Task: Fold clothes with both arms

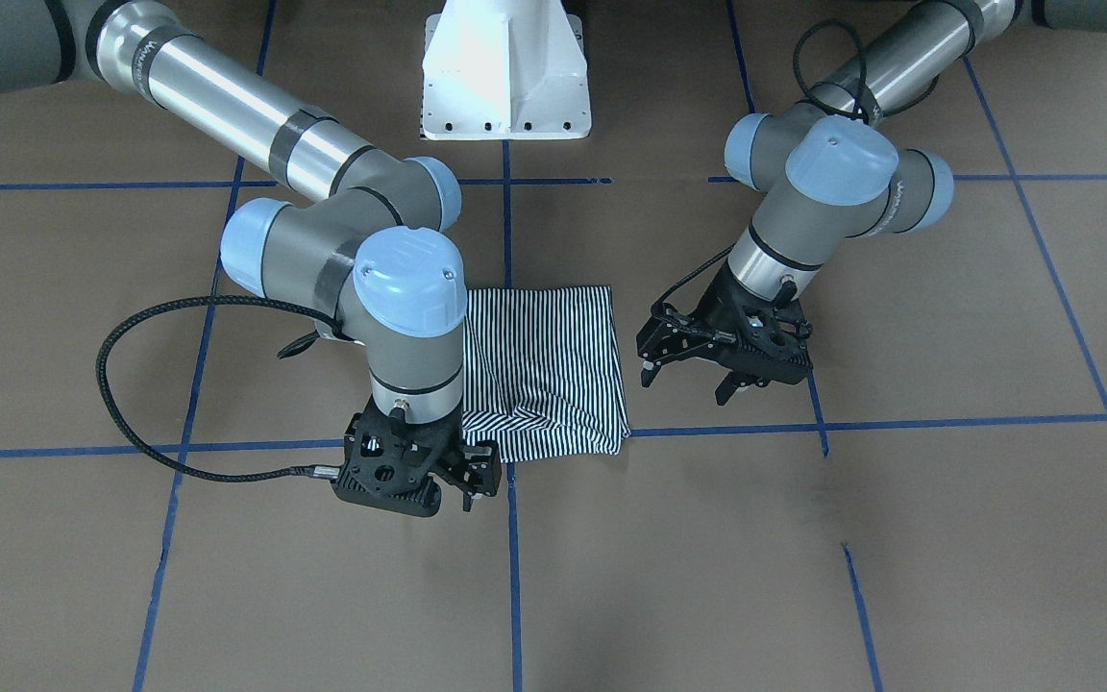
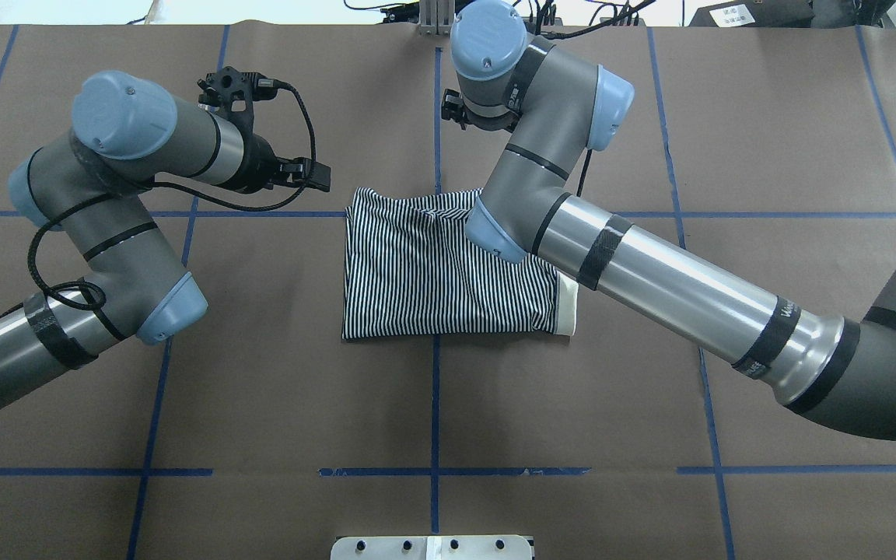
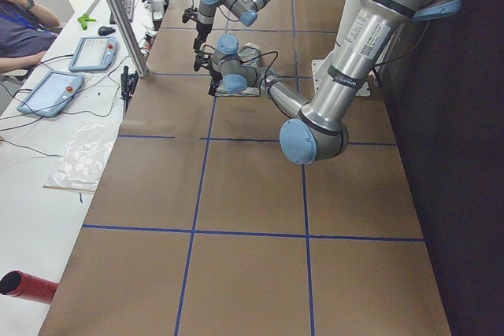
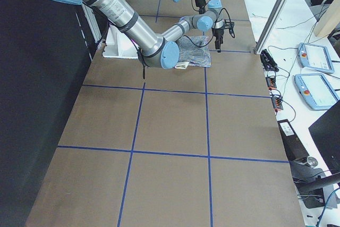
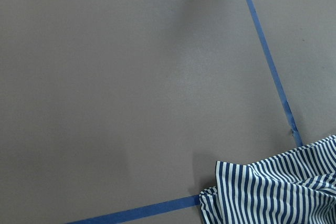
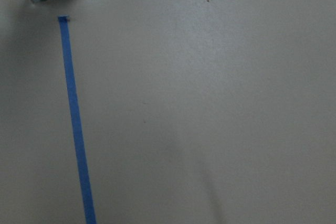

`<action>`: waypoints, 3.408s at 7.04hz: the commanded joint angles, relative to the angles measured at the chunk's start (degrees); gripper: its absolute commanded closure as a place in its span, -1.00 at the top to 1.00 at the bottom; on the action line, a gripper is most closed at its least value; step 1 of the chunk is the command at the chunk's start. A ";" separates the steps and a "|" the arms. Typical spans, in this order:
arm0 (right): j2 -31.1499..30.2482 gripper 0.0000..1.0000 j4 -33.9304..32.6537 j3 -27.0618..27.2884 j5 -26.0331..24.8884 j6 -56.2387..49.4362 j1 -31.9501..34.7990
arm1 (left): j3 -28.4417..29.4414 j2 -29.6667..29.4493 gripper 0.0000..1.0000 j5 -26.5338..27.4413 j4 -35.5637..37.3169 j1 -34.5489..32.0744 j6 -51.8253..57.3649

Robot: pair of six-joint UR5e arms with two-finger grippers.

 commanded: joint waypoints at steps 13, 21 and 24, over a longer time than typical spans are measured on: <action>-23.84 1.00 1.55 25.71 2.61 4.68 -12.63 | -7.02 1.58 1.00 1.56 3.49 0.25 5.09; -22.70 1.00 -6.76 31.22 7.26 1.99 -6.24 | -11.21 1.58 1.00 1.21 11.79 0.08 5.88; -23.75 1.00 -20.45 40.63 17.52 -16.50 6.91 | -23.52 1.75 1.00 0.86 32.80 -3.58 19.20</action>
